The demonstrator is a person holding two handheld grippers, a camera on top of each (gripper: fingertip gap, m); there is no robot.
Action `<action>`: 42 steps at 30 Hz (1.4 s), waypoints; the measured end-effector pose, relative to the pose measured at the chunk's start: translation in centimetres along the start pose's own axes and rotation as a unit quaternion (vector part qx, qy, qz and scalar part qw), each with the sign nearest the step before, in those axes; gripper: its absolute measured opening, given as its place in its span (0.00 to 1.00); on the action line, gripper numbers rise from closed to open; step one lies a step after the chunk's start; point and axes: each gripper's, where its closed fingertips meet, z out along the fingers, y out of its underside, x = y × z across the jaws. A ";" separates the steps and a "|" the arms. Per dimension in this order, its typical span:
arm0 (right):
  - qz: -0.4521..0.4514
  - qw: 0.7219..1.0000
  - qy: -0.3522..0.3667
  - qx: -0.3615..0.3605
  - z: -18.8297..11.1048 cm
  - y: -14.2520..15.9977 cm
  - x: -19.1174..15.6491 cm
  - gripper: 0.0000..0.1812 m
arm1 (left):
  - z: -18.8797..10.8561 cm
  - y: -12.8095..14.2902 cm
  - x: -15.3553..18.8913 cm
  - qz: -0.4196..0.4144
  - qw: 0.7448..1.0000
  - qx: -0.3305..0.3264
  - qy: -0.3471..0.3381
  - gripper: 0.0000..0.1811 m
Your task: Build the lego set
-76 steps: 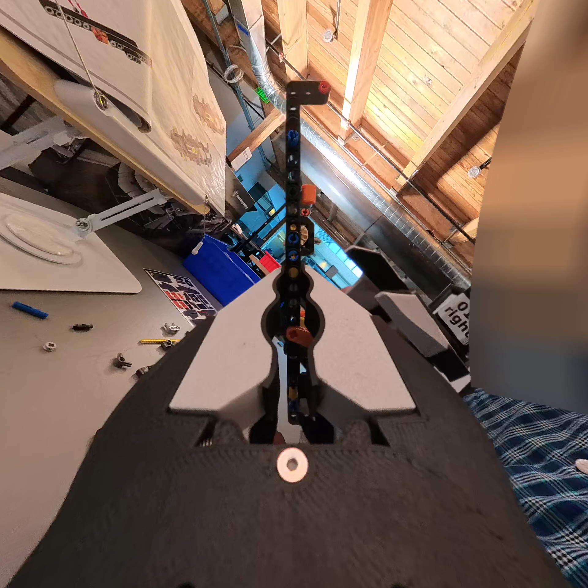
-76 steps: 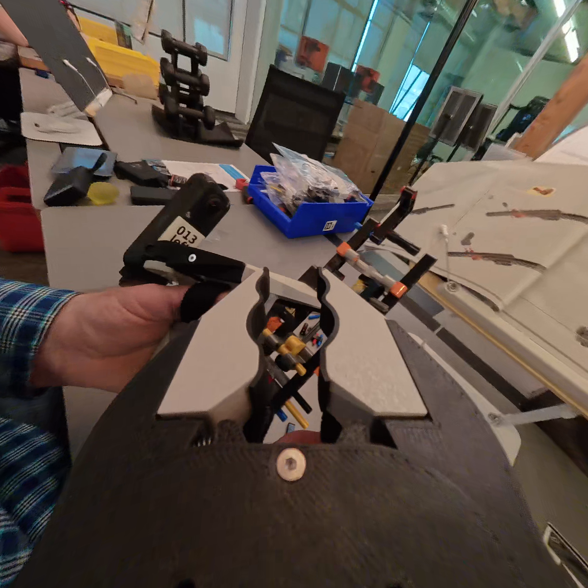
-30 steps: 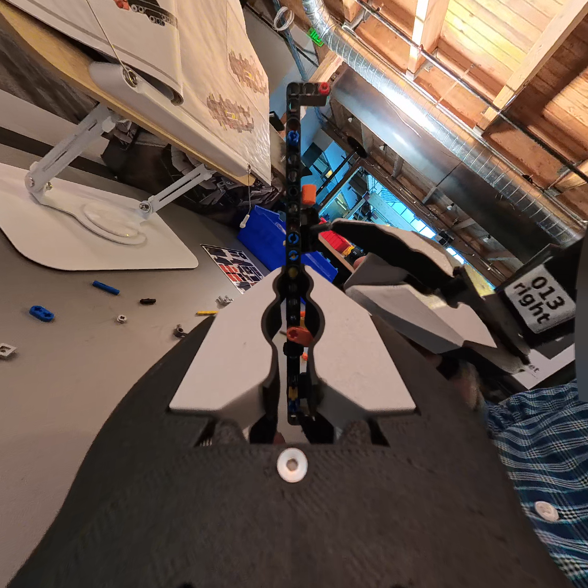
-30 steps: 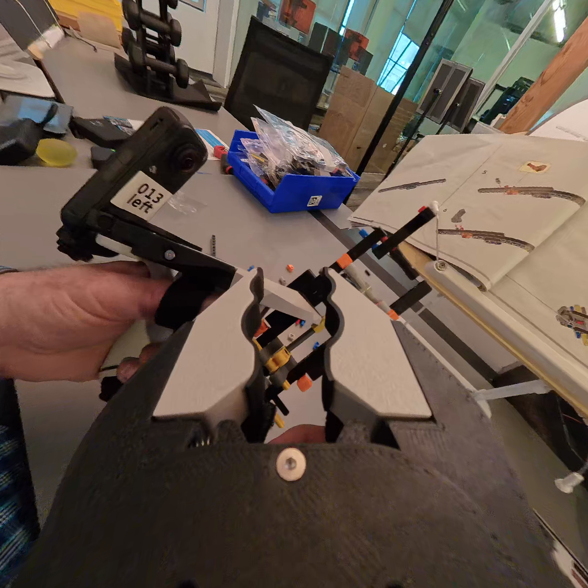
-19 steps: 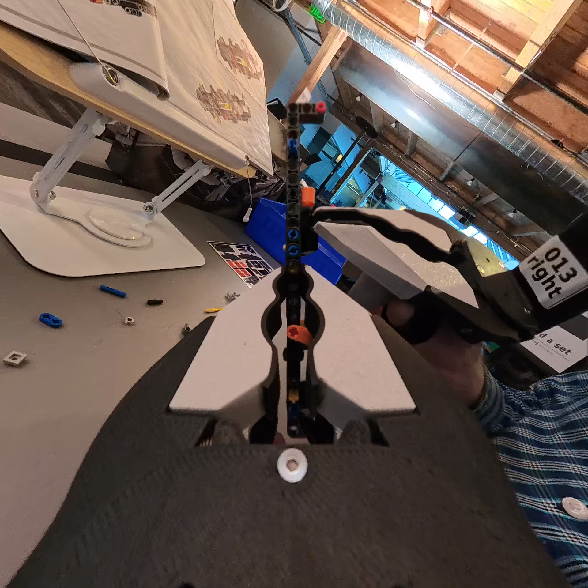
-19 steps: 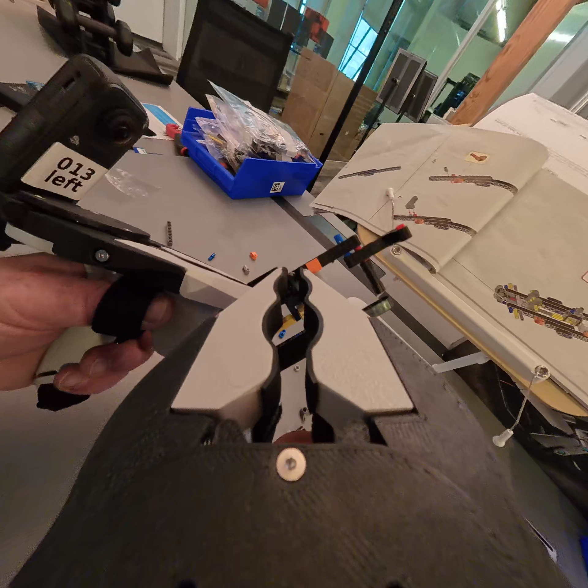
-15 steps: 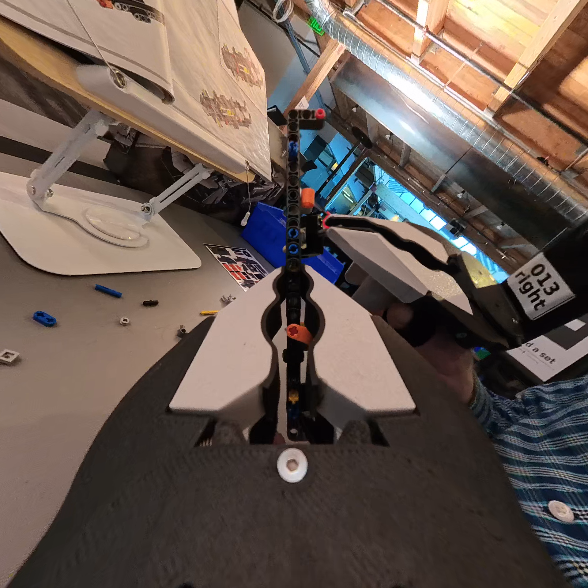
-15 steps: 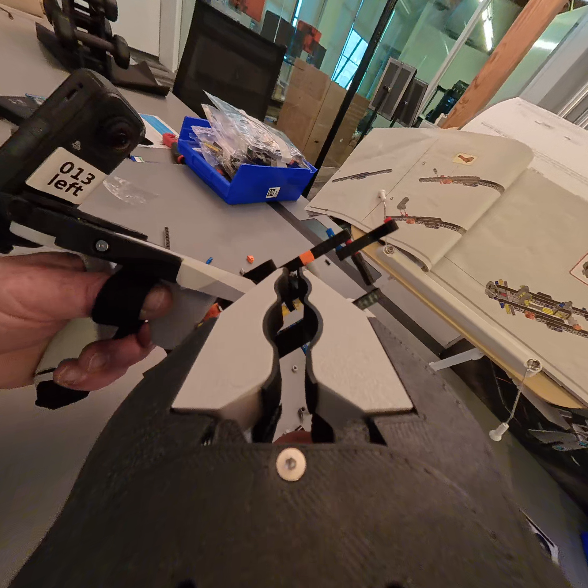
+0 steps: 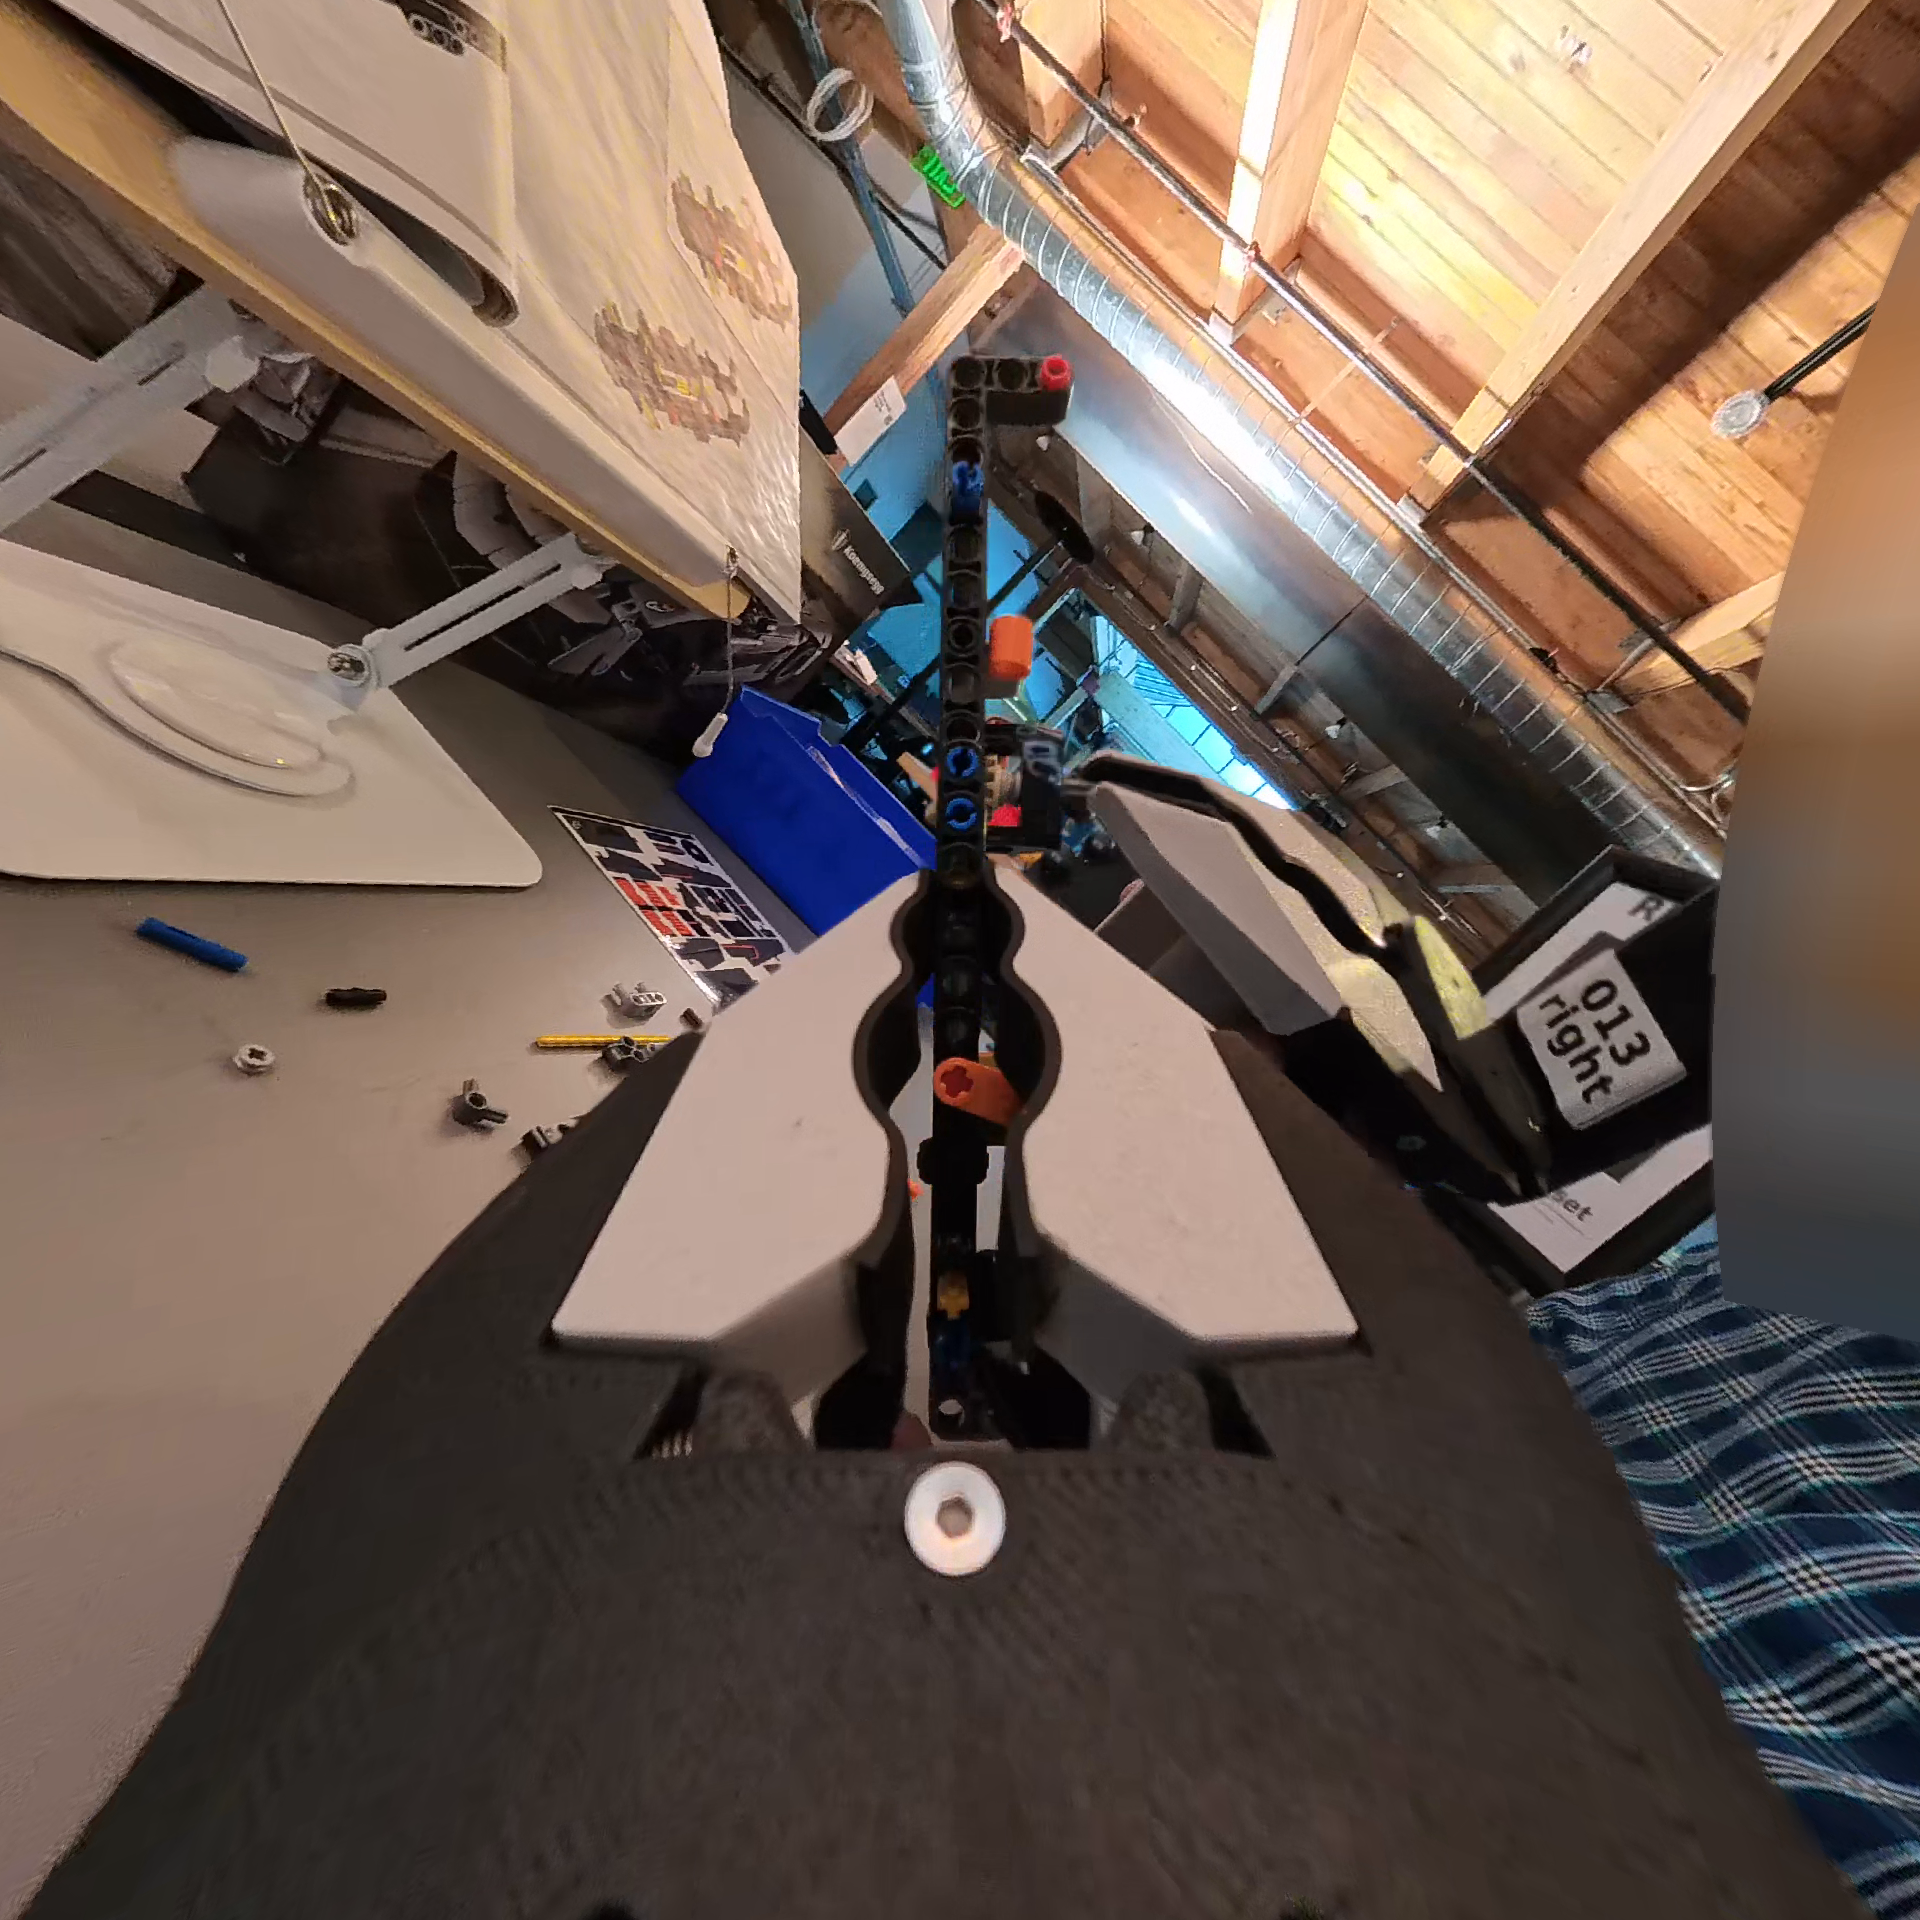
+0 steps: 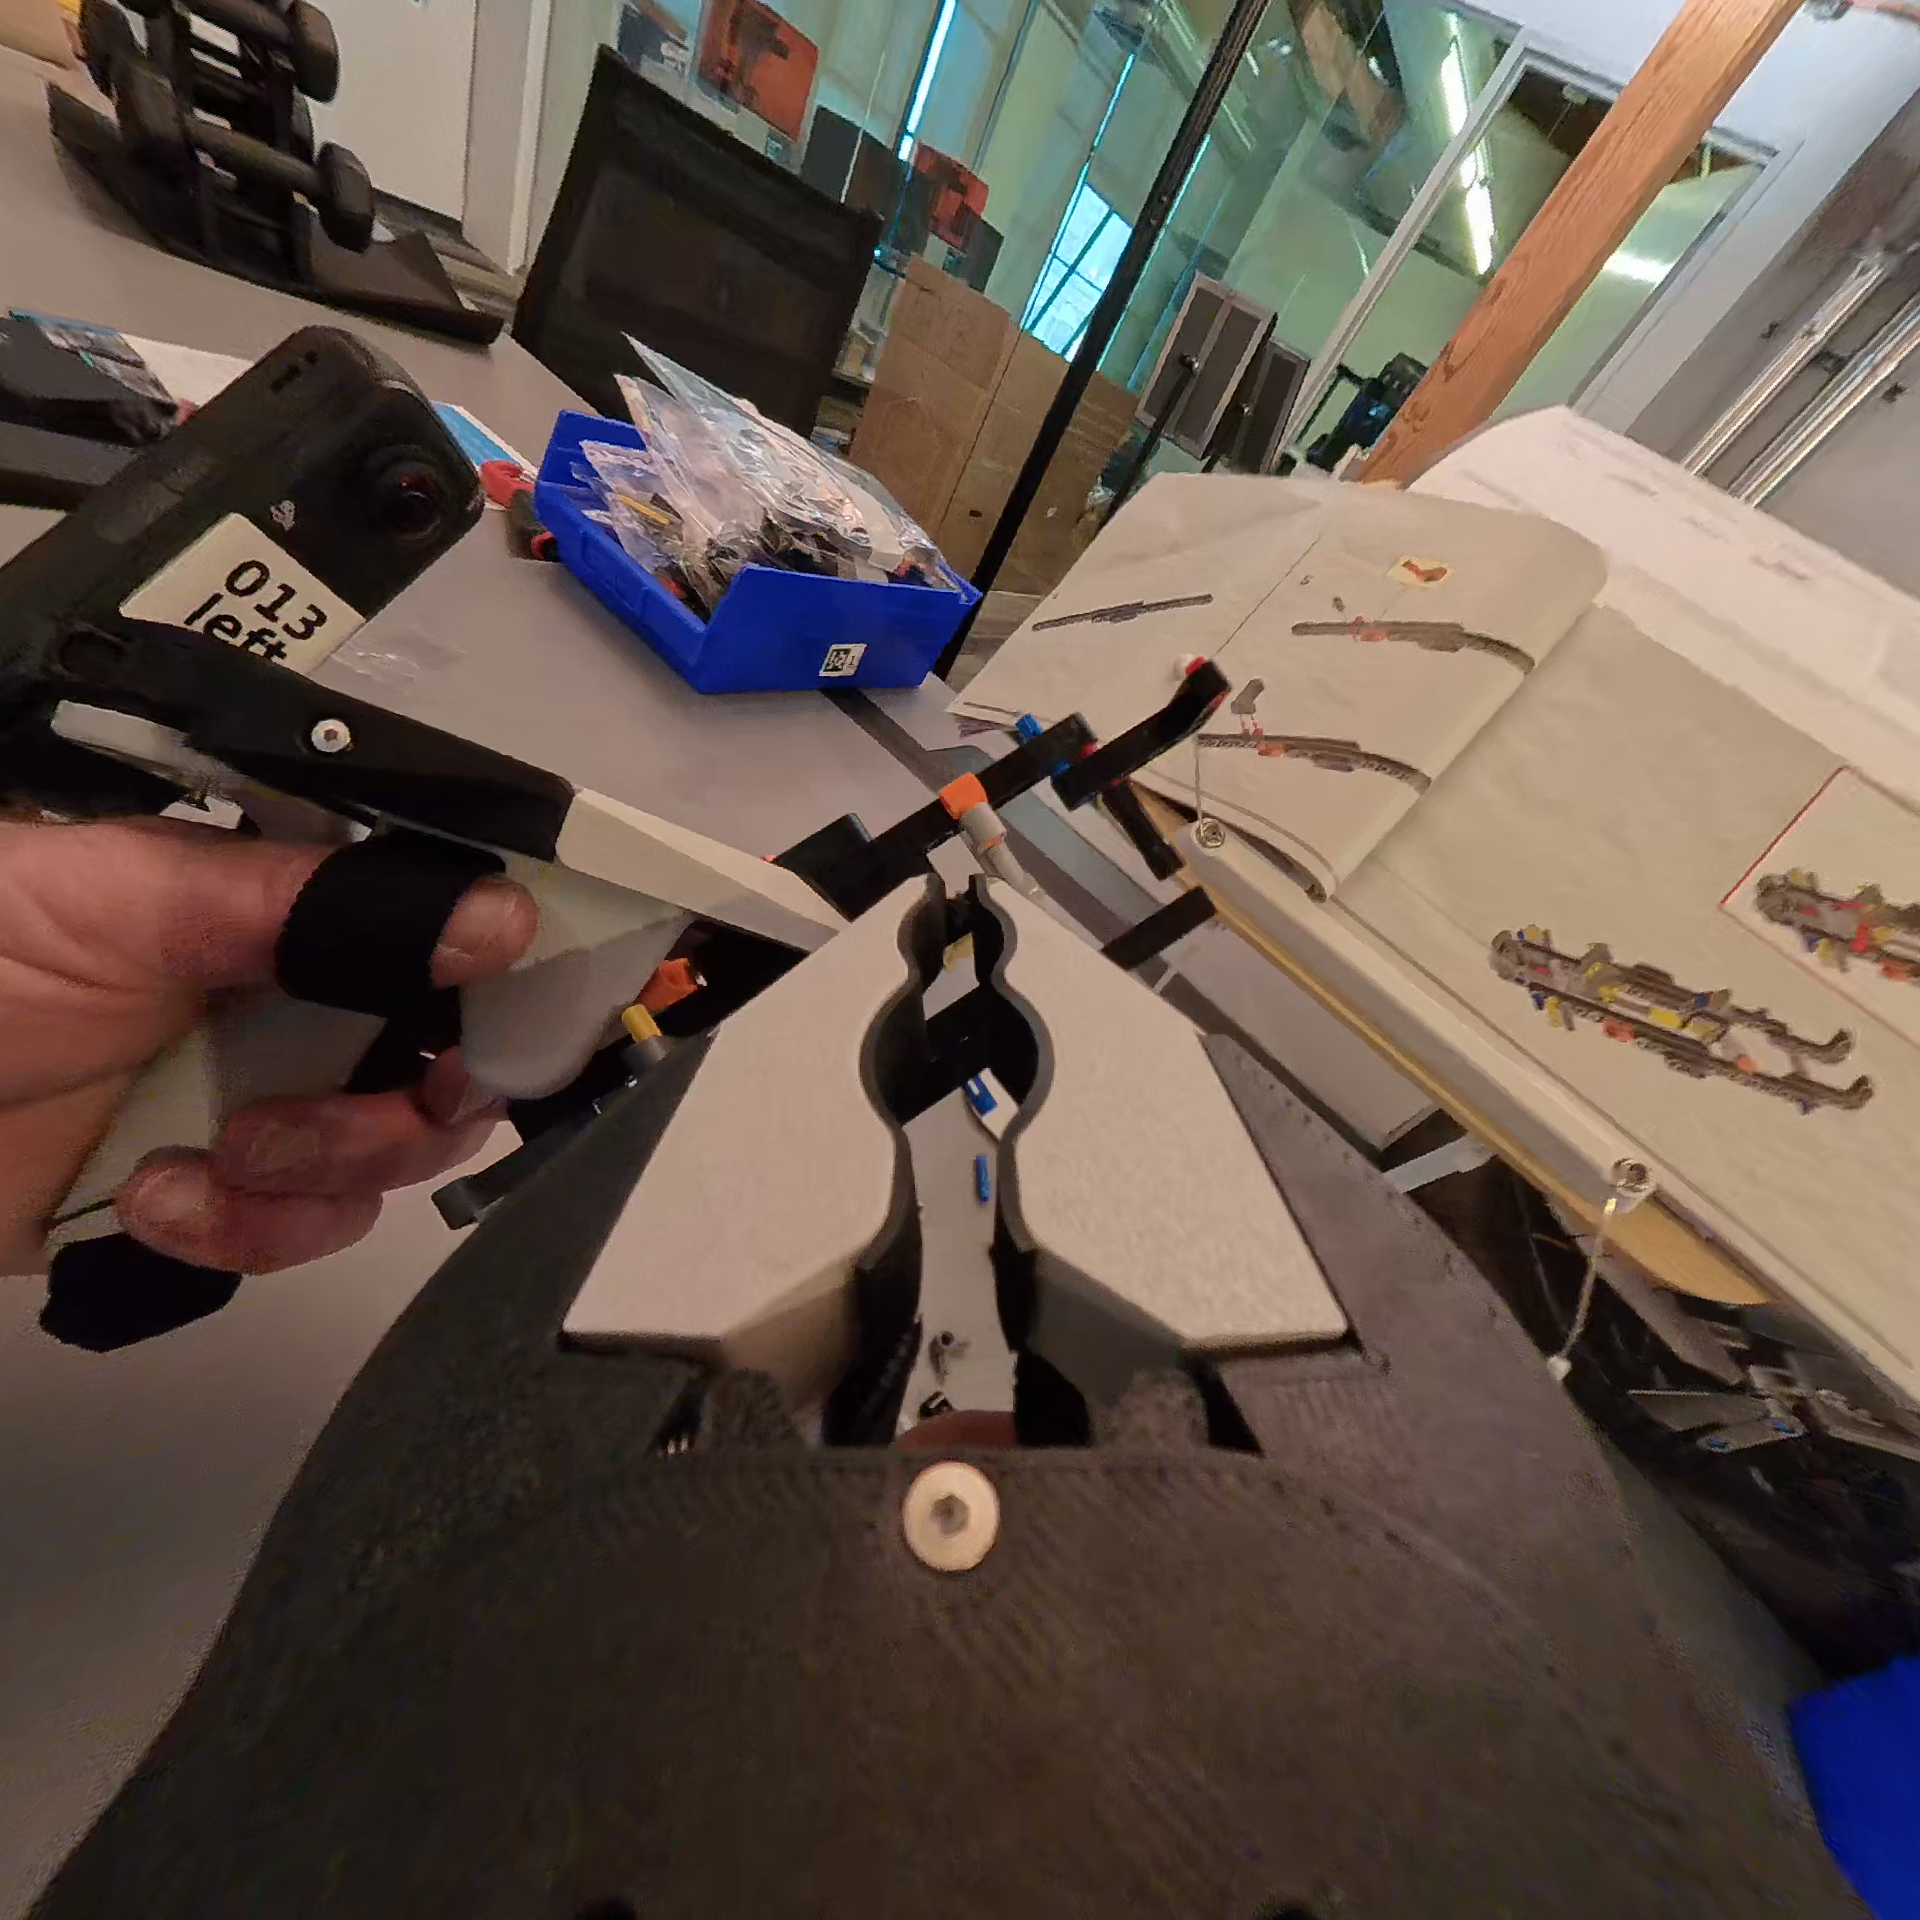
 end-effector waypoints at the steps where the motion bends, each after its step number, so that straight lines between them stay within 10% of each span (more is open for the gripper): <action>1: -0.015 1.000 0.007 0.001 0.0 -0.2 -0.1 0.01 | 0.0 0.0 0.2 -0.001 1.000 0.001 0.005 0.03; 25: -0.050 0.998 -0.023 0.003 0.4 -2.0 -2.3 0.16 | 0.0 -0.1 0.9 -0.013 0.999 0.021 0.037 0.03; 42: 0.307 0.950 -0.058 -0.010 0.2 1.5 1.9 0.12 | 0.1 -0.7 2.3 0.210 0.975 0.025 -0.064 0.03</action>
